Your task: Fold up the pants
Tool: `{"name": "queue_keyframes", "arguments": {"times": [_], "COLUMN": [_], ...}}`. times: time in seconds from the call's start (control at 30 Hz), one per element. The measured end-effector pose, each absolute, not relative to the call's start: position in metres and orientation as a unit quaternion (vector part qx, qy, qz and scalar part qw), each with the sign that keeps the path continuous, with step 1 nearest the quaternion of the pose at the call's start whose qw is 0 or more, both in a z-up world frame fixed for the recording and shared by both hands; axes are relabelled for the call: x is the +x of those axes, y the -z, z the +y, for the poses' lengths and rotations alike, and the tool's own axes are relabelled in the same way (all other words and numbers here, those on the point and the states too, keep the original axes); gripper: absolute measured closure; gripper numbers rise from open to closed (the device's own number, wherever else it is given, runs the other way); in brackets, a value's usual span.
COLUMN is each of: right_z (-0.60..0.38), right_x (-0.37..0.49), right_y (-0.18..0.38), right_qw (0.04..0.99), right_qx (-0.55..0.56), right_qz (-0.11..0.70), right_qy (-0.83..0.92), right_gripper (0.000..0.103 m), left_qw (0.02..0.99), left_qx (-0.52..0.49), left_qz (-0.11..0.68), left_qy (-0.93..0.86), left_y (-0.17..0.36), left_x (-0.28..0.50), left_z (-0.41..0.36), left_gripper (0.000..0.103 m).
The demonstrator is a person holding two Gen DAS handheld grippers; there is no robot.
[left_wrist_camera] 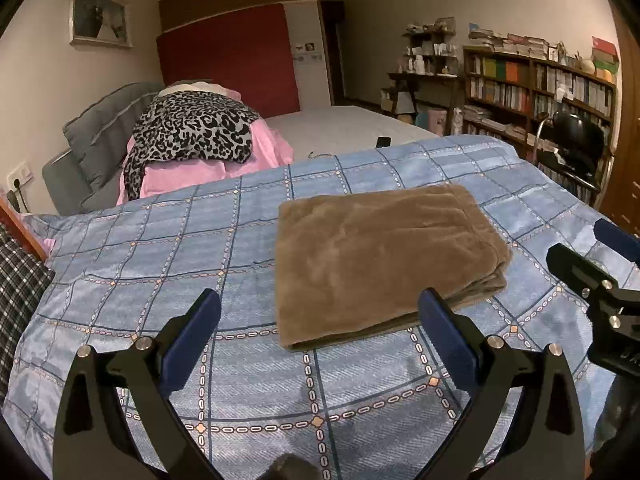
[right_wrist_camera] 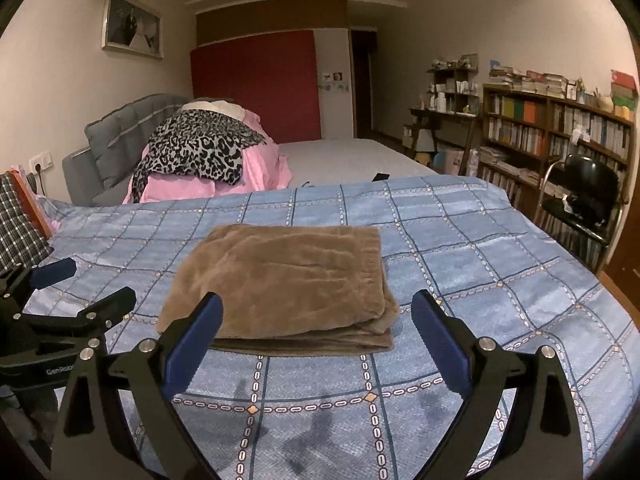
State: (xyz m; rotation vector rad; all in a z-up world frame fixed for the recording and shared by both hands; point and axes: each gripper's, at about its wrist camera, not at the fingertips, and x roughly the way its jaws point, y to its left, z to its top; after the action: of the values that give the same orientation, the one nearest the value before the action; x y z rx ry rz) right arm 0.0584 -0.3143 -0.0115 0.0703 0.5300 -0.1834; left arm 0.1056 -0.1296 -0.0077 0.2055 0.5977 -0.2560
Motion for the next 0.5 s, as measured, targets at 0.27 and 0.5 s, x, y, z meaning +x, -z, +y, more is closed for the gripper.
{"name": "queue_keyframes", "arguments": {"times": [0.27, 0.5], "right_z": [-0.316, -0.319], "right_x": [0.065, 0.066], "right_y": [0.02, 0.025], "right_qw": [0.956, 0.954], "right_qx": [0.036, 0.041], "right_qz": [0.277, 0.283], "right_qy": [0.09, 0.094], "right_gripper": [0.009, 0.009], "left_qw": [0.945, 0.944], "left_qx": [0.117, 0.118], "left_qz": [0.276, 0.279], "left_qy": [0.132, 0.129], "left_y": [0.007, 0.008], "left_x": [0.102, 0.106], "left_z": [-0.136, -0.137], "left_gripper": [0.003, 0.003]}}
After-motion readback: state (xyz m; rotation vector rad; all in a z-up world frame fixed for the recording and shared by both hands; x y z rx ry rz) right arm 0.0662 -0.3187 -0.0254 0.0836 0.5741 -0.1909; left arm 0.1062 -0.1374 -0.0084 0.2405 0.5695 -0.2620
